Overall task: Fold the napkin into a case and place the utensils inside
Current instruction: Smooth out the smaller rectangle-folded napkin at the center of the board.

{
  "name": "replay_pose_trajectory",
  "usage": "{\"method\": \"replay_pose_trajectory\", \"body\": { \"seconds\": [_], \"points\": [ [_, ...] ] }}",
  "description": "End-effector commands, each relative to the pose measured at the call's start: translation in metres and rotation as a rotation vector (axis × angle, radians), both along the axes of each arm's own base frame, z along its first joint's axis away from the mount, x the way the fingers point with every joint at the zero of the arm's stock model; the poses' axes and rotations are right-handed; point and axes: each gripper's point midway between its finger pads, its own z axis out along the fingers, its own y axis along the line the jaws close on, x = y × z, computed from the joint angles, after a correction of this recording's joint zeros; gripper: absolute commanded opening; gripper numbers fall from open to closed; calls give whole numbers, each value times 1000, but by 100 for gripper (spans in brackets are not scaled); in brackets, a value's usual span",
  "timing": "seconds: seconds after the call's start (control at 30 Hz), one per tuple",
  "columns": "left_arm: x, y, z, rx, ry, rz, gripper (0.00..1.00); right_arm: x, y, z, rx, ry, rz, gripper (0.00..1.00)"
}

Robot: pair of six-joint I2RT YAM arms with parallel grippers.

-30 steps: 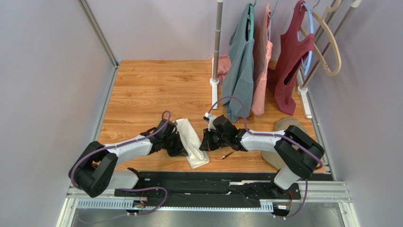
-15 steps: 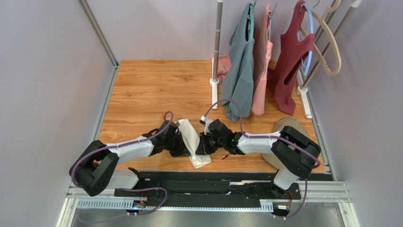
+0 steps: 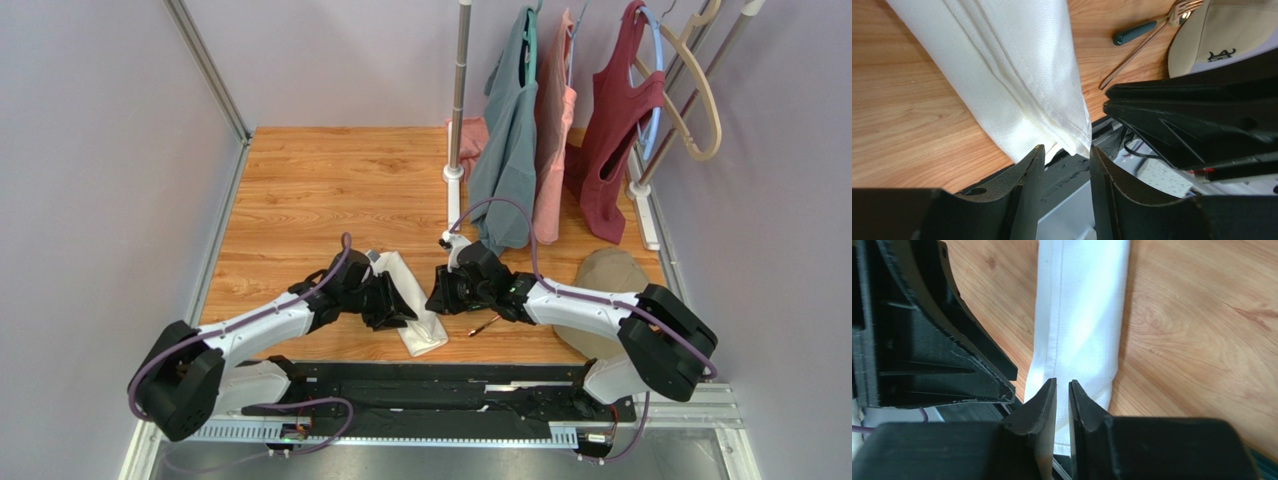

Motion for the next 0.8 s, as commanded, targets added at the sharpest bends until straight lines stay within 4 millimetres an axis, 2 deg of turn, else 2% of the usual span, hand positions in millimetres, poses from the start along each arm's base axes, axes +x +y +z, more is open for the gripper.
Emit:
{"method": "replay_pose_trajectory", "body": {
  "seconds": [0.0,0.07,0.1,0.23,0.3,0.33,0.4,0.5,0.6,0.7,0.73,0.77],
  "points": [
    [4,-22,9,-94,115,35,47,9,-18,10,-37,-65,-40,21],
    [5,-22,4,-89,150,60,48,6,-30,4,-67,-69,-58,22],
    [7,-22,4,-90,152,69,49,4,-33,8,-61,-79,-60,24],
    [8,-23,0,-81,184,95,54,-13,-52,-9,-71,-49,-71,27],
    [10,-27,-3,-85,202,88,55,-19,-55,-10,-41,-40,-78,26],
    [10,-30,-6,-82,218,90,56,-23,-58,-9,-26,-38,-77,25],
    [13,-37,-3,-97,214,72,56,-38,-63,-21,-29,-8,-53,23],
    [15,-42,-7,-90,223,63,56,-56,-54,-22,26,-7,24,14],
    [14,-44,-12,-83,234,63,52,-71,-41,-20,69,-13,79,12],
    [17,-47,-14,-95,215,62,38,-77,-31,-18,105,-33,109,11],
    [18,-47,-15,-95,219,60,26,-76,-29,-17,112,-48,105,11],
    [19,-49,-14,-103,211,56,21,-77,-28,-17,112,-54,108,11]
  ]
}}
